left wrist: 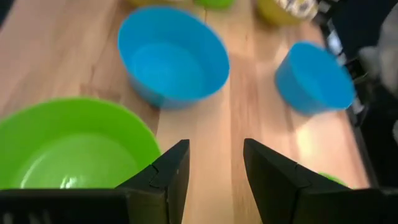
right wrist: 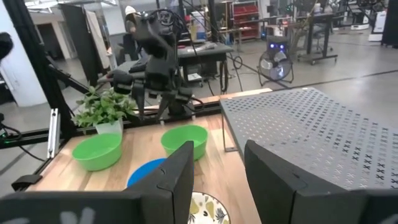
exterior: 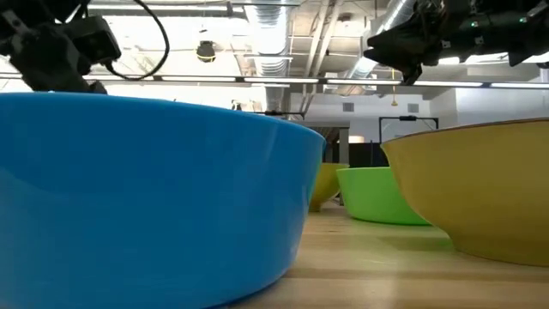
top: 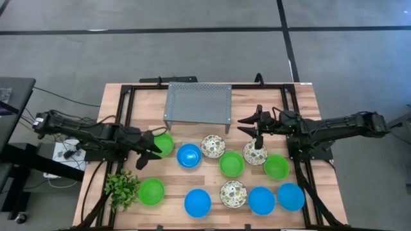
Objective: Pick & Place Mini bowls
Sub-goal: Put the green bowl on the shelf
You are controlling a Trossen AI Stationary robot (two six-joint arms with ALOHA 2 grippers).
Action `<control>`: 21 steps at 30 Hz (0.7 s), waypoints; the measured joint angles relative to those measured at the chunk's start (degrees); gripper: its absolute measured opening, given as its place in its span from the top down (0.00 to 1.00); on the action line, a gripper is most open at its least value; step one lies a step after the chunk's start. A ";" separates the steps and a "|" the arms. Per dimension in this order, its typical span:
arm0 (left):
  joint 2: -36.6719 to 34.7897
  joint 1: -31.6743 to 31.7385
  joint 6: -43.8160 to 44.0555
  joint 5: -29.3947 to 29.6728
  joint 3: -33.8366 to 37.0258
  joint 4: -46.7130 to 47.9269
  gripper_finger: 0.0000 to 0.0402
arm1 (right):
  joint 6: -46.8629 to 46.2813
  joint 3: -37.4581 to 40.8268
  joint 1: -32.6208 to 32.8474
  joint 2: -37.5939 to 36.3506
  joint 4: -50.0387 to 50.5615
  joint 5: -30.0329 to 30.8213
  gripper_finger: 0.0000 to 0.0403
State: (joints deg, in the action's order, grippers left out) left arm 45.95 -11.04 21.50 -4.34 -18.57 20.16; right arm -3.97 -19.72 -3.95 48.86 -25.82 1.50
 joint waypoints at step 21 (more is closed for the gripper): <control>13.81 -0.65 -0.20 4.10 0.09 -1.25 0.63 | -0.08 -0.03 0.08 0.00 0.02 -0.17 0.70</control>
State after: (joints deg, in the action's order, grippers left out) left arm 59.76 -11.69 21.30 -0.24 -18.48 18.91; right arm -4.05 -19.75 -3.88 48.86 -25.80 1.32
